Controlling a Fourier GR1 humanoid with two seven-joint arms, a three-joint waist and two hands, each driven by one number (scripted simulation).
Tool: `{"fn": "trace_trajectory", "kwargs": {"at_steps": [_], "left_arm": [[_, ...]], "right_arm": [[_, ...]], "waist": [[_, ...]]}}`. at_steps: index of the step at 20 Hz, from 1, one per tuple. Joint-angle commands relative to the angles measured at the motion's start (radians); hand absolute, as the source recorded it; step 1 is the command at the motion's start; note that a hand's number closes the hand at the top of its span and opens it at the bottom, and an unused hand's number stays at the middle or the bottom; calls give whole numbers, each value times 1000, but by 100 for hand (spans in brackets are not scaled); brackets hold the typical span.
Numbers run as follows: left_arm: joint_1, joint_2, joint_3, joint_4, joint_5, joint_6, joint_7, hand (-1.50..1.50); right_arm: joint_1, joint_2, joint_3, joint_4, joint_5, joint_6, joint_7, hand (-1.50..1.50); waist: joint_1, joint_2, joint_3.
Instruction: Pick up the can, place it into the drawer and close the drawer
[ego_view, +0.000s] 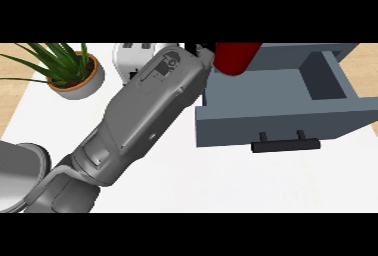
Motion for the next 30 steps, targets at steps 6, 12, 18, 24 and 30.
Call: {"fn": "trace_trajectory", "kwargs": {"at_steps": [6, 12, 18, 24, 30], "left_arm": [[-54, 0, -100, 128, 154, 18, -72, 150], [-62, 0, -214, 164, 226, 66, -65, 150], [-66, 0, -255, 216, 256, 96, -87, -150], [-49, 0, -278, 238, 308, 97, -142, -150], [-58, 0, -287, 245, 354, 137, -171, -150]], "right_arm": [[-19, 21, 32, -31, 3, -17, 31, -150], [-37, -5, 35, -32, -7, -25, 46, -150], [-12, 13, 36, -47, -4, -13, 52, -150], [-50, 16, 46, -14, 23, -12, 31, -150], [-17, 4, 23, -79, 2, -16, 62, -150]], "waist": [[-17, 5, 0], [-40, 9, 1], [-29, 6, 1], [-39, 13, 1], [-41, 10, 0]]}}
